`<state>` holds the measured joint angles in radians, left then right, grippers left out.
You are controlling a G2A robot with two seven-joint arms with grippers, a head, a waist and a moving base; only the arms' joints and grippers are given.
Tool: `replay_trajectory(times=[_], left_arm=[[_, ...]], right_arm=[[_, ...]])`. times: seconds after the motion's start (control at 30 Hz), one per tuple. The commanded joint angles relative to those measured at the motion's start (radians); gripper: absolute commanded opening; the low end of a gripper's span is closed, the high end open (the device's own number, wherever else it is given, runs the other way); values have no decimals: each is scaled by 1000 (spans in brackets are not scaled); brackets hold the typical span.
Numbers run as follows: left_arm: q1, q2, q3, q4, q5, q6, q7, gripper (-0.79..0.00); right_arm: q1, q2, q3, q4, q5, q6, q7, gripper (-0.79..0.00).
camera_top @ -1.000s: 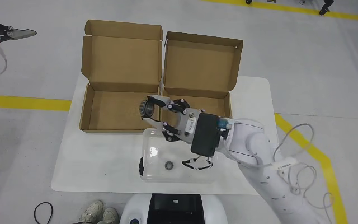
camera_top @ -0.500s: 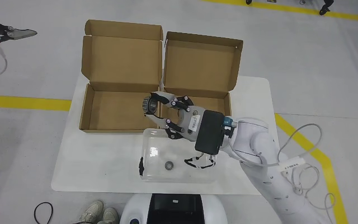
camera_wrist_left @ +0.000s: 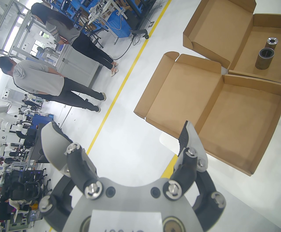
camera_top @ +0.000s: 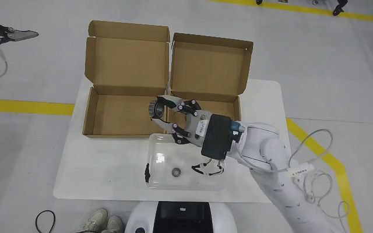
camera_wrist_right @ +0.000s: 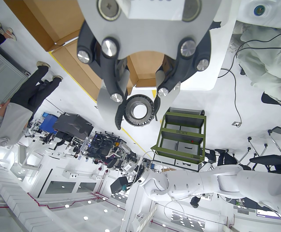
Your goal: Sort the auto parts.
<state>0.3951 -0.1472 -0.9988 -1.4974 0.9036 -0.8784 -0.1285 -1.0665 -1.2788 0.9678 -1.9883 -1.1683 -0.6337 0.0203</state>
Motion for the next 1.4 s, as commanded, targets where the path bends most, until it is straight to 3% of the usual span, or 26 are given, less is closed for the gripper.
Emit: replay_trajectory(times=[0.0,0.2,0.7,1.37], left_arm=[[0,0,0,0,0,0,0,0],[0,0,0,0,0,0,0,0],[0,0,0,0,0,0,0,0],[0,0,0,0,0,0,0,0]], right_arm=[[10,-3,-9,21,9,15,36,-785],[93,-25,-69,161,34,126,165,-785],[318,-142,-319,589,79,289,236,-785],[481,-319,-508,999,147,293,310,-785]])
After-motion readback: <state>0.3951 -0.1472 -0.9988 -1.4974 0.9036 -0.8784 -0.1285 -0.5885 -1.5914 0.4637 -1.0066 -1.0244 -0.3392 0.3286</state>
